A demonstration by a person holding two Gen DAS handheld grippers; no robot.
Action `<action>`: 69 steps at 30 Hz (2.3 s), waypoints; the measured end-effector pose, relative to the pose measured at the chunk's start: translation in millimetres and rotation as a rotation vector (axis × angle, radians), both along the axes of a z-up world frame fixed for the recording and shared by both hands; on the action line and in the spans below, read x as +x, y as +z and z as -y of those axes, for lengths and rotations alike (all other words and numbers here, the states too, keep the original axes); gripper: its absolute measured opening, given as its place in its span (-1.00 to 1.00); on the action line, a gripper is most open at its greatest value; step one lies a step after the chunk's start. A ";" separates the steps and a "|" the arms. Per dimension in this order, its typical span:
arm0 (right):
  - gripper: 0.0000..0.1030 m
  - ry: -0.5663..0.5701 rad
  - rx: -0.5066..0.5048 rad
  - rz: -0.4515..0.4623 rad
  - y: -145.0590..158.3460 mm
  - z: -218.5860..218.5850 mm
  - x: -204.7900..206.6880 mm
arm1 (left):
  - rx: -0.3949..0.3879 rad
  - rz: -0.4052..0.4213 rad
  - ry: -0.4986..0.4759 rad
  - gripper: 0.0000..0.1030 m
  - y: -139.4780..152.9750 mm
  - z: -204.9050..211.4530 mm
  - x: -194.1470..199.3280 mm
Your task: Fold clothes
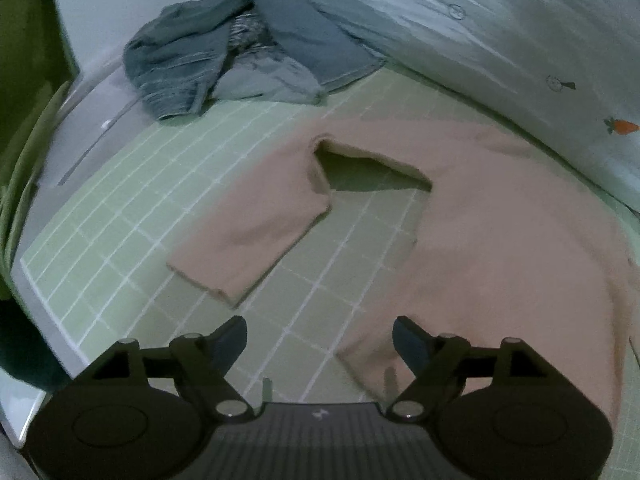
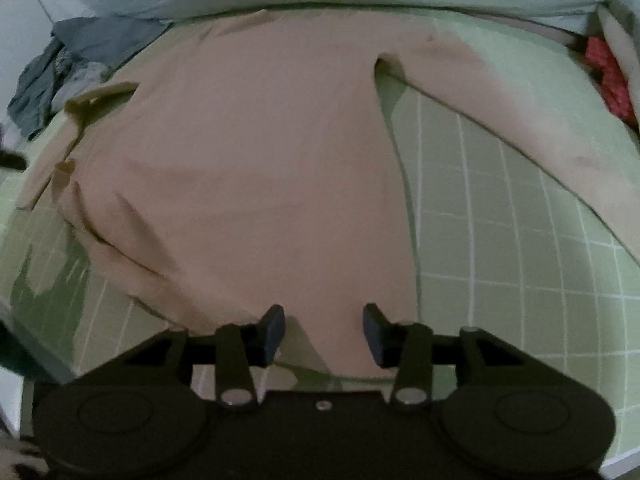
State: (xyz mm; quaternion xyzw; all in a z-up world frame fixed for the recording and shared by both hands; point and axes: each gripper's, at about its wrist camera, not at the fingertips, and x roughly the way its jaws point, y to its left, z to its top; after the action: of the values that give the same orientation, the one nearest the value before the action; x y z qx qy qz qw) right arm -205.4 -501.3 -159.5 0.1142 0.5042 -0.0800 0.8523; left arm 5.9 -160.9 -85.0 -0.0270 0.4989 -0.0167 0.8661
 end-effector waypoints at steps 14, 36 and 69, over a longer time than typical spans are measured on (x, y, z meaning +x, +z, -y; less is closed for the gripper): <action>0.42 -0.191 -0.034 -0.014 7.1 25.2 -18.9 | 0.165 -0.134 -0.150 0.58 -54.5 42.9 -14.2; 0.60 -0.267 -0.058 -0.015 23.8 -73.3 73.0 | 0.112 -0.137 -0.290 0.06 -58.4 -55.5 85.3; 1.00 -0.420 -0.048 0.077 27.6 -132.5 109.6 | -0.046 0.060 -0.074 0.64 -34.6 -181.9 129.8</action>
State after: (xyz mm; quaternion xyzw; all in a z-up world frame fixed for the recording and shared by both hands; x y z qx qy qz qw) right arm -95.9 -368.9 -131.9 0.1993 0.4343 -0.2634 0.8380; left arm 135.7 21.1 -119.6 -0.0280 0.4727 -0.0608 0.8787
